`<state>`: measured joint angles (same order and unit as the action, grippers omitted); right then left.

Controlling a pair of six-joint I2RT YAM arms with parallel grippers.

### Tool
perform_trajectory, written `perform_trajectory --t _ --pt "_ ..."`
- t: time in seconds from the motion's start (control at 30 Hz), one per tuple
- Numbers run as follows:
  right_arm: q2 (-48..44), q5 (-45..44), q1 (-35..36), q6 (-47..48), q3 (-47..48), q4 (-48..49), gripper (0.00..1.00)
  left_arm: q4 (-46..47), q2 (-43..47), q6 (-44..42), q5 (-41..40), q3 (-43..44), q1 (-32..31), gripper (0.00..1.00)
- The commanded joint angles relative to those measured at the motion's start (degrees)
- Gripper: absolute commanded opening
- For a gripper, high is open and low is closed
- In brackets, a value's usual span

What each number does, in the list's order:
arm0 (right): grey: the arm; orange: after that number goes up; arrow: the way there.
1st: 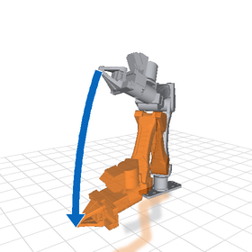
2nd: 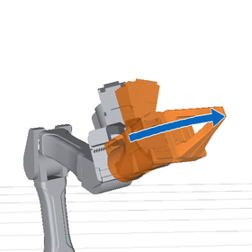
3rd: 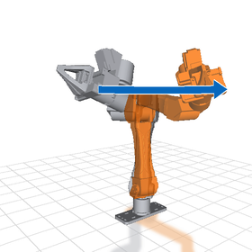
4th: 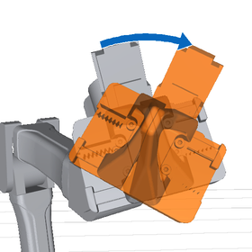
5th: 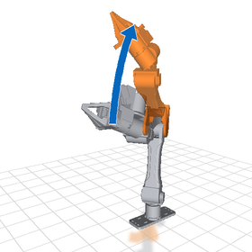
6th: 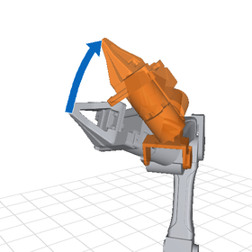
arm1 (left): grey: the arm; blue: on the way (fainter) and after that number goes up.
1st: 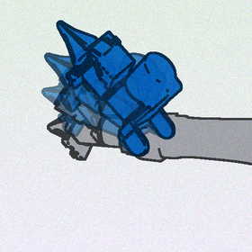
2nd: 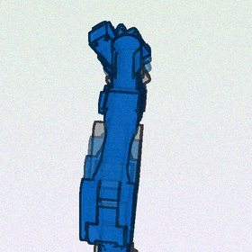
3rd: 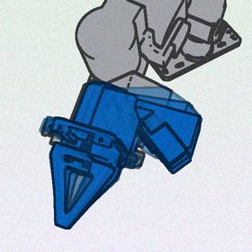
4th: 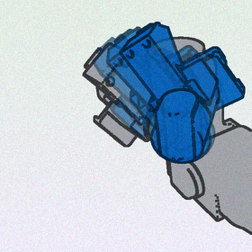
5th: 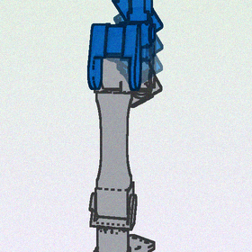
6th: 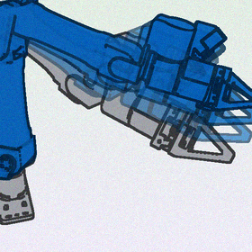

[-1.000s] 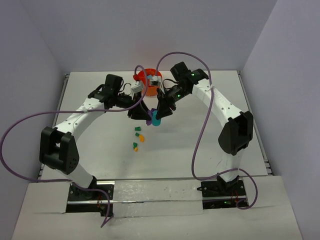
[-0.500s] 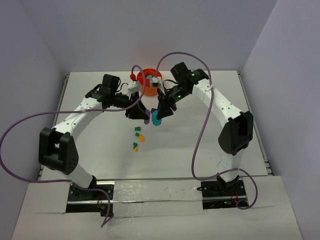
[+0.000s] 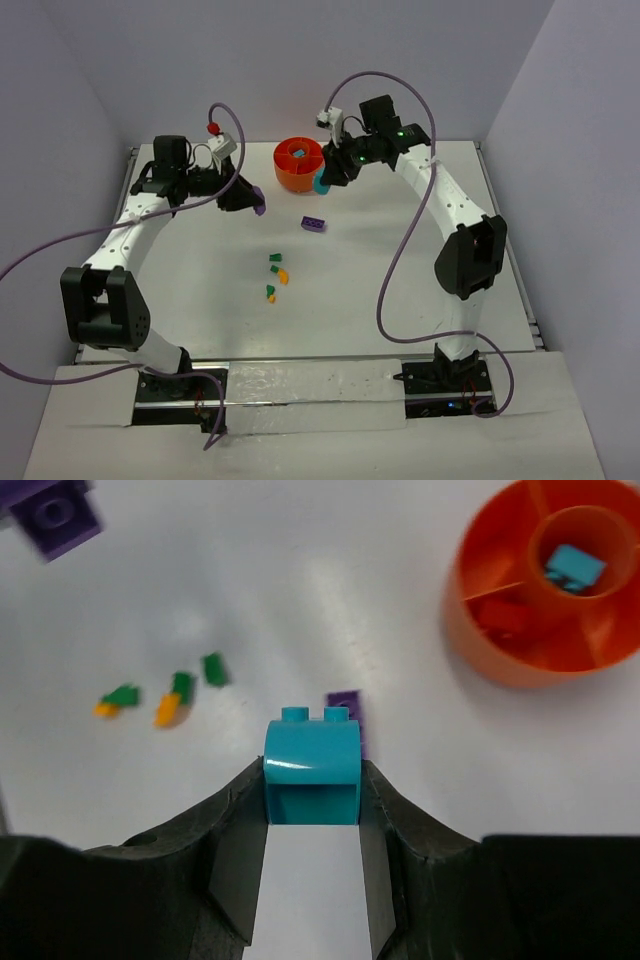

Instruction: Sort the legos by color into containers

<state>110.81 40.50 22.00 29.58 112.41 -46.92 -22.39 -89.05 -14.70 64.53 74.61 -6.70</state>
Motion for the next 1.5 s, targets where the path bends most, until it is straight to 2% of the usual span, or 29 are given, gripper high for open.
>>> perform_trajectory --t 0.0,0.07,0.2,0.33,0.43,0.6,1.2,1.3,1.43,1.47 --pt "-1.64 -14.68 2.57 -13.36 -3.33 29.11 0.0 12.51 1.29 10.44 -7.8 -0.08 0.2 0.0" --pt "0.63 -19.25 3.2 -15.21 -2.15 32.57 0.0 14.98 0.84 12.97 -9.6 -0.02 0.2 0.0" --pt "7.82 -24.87 3.66 -18.76 6.17 35.0 0.0 20.22 -0.24 19.42 -11.65 0.71 0.2 0.0" --pt "11.24 -27.34 4.01 -20.04 6.48 42.11 0.0 24.17 -1.08 23.14 -13.24 0.71 0.2 0.0" --pt "15.0 -28.35 4.37 -20.22 9.81 41.66 0.0 25.07 -1.39 24.28 -13.76 0.75 0.2 0.0" --pt "15.72 -29.22 4.28 -19.49 5.9 48.68 0.0 26.27 -1.66 25.43 -14.35 0.71 0.2 0.0" --pt "22.83 -28.55 4.31 -19.07 8.72 48.5 0.0 26.93 -3.73 26.36 -14.85 1.91 0.2 0.0" --pt "23.35 -28.16 4.28 -19.0 8.79 48.5 0.05 26.96 -4.15 26.39 -14.87 2.33 0.2 0.0" --pt "24.07 -28.08 4.37 -19.24 9.34 48.1 0.36 27.02 -4.7 26.3 -15.43 2.71 0.2 0.0" --pt "24.24 -28.05 4.37 -19.33 9.6 47.92 0.39 27.14 -4.87 26.3 -15.51 2.65 0.2 0.0"
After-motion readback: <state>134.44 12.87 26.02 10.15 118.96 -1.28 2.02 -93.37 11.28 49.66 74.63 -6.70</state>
